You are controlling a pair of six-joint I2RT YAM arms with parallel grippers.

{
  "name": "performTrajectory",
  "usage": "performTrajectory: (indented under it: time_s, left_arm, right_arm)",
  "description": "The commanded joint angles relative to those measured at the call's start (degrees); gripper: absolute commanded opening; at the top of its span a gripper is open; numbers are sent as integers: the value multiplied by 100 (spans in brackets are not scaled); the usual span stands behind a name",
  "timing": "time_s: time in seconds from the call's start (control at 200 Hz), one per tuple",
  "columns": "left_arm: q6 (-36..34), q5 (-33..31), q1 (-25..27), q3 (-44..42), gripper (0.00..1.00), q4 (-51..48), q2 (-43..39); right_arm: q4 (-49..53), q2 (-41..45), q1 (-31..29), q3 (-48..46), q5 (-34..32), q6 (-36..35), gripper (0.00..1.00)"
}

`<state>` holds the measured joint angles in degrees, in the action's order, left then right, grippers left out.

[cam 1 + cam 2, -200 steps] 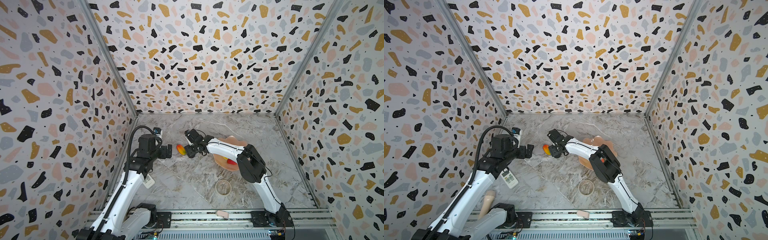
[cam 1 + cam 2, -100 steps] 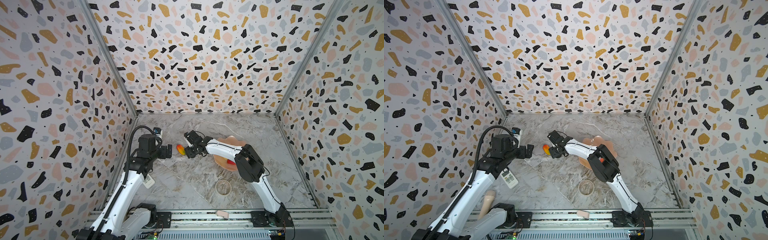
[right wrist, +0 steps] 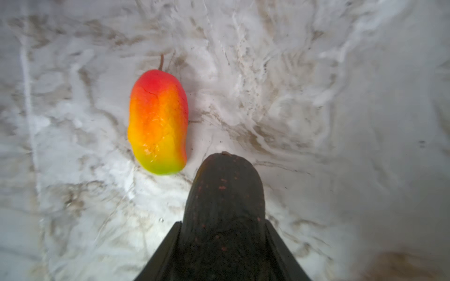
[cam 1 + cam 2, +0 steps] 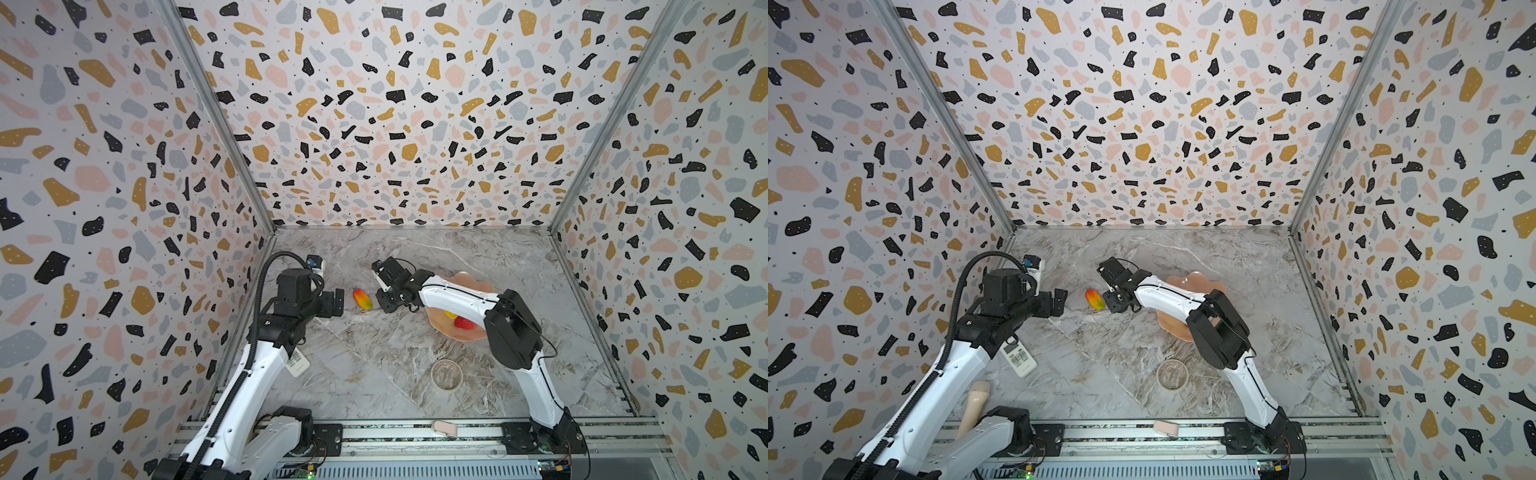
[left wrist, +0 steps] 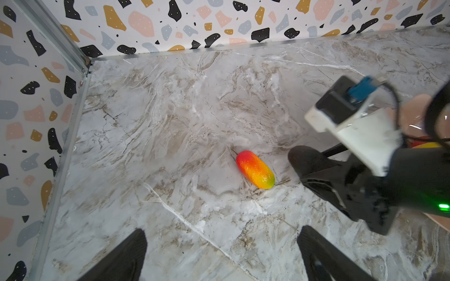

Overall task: Place and organize the fake fruits in the fruit bowl
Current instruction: 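Grasp the dark avocado with the right gripper and lift it, then carry the avocado with the right gripper into the bowl beside the apple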

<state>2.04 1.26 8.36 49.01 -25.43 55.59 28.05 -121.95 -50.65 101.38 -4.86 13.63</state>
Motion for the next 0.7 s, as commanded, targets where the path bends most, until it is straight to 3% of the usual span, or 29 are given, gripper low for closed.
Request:
performTrajectory:
  time_s: [0.0,0.315,0.696]
  left_arm:
    - [-95,31,-19,-23,100,152,-75]
    - [-90,50,-19,-6,99,136,-61]
    - [-82,50,-19,-23,100,135,-66]
  right_arm:
    - [185,1221,62,-130,-202,-285,8]
    - [352,2783,443,-1870,-775,-424,3]
    - [142,3138,504,-3191,-735,-954,2]
